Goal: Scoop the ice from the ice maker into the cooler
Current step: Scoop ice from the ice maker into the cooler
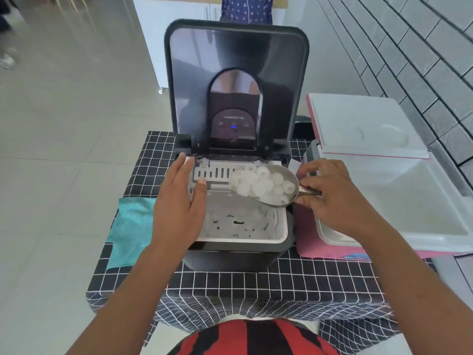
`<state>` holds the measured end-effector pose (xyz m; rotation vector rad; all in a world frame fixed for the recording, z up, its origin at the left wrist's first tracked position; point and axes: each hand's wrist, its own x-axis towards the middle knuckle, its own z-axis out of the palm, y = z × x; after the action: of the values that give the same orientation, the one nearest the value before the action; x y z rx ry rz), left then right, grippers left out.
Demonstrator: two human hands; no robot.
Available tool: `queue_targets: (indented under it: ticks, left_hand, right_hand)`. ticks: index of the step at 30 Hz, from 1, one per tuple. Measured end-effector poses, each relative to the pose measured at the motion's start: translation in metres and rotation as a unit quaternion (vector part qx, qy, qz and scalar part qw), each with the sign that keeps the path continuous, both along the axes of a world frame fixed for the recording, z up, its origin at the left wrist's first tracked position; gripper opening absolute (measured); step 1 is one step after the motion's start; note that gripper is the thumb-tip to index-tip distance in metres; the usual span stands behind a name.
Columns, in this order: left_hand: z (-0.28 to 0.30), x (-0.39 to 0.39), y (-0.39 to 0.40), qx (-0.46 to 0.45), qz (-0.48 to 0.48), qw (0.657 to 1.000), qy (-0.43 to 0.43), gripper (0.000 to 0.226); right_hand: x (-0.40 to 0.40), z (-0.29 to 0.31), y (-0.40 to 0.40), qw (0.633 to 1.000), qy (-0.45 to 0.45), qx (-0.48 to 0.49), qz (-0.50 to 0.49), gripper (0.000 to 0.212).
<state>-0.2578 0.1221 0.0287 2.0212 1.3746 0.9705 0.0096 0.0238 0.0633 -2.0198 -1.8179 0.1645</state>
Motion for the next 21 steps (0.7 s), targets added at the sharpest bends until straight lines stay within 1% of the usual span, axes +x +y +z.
queue_targets:
  ticks: [3,7,10,14,16,18,21]
  left_hand:
    - [0.006,0.02,-0.007,0.021,0.006,1.0,-0.01,0.042]
    - [0.014,0.05,-0.019,0.011,0.011,0.999,-0.039,0.042]
    - [0.019,0.076,-0.028,0.006,-0.003,0.999,-0.053,0.038]
    - [0.026,0.125,-0.038,0.004,-0.03,0.998,-0.06,0.041]
    - [0.026,0.156,-0.043,0.019,-0.051,0.997,-0.051,0.042]
    - [0.021,0.189,-0.05,0.028,-0.088,0.996,-0.02,0.04]
    - [0.003,0.236,-0.058,0.007,-0.148,0.987,0.064,0.036]
  right_hand:
    - [0.016,0.003,-0.002,1.0,0.004,-0.005,0.013,0.021]
    - [0.042,0.006,-0.01,0.999,0.044,-0.011,0.019,0.017]
    - [0.071,0.005,-0.02,0.997,0.076,-0.008,0.002,0.018]
    - [0.12,0.0,-0.04,0.995,0.091,-0.01,-0.032,0.017]
    - [0.149,-0.005,-0.053,0.994,0.085,-0.017,-0.062,0.019]
    - [0.178,-0.011,-0.065,0.994,0.057,-0.034,-0.09,0.021]
    - [0.216,-0.022,-0.079,0.984,0.006,-0.111,-0.136,0.011]
